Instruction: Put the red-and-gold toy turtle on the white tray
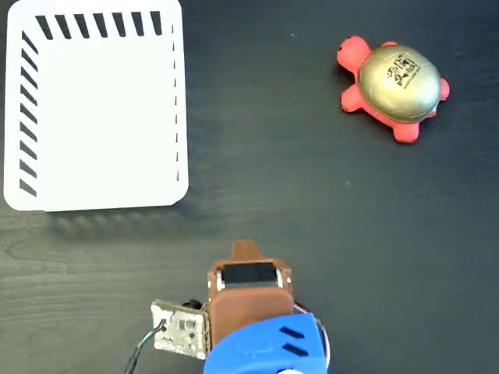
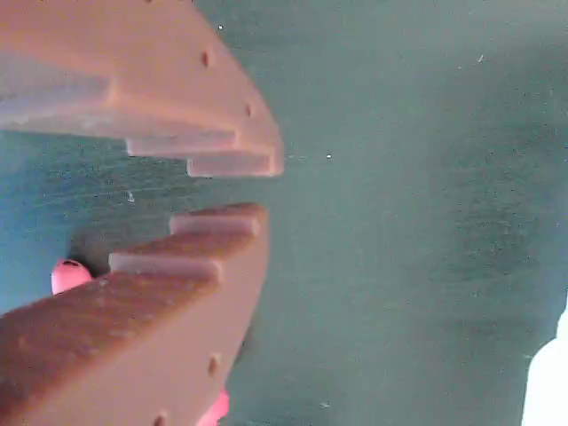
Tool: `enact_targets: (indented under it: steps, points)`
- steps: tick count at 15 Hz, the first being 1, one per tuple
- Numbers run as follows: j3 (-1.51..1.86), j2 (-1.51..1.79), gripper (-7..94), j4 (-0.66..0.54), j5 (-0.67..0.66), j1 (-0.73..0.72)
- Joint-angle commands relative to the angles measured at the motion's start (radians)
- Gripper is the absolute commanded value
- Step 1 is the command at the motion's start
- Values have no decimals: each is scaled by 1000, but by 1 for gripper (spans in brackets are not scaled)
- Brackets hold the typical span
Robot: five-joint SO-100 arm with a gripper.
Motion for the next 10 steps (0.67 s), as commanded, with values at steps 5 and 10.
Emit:
enact_targets:
  steps: [5,10]
  points:
    - [-77,-265,0,-130,-2,-14]
    - [-663,-1020,0,-153,219,187]
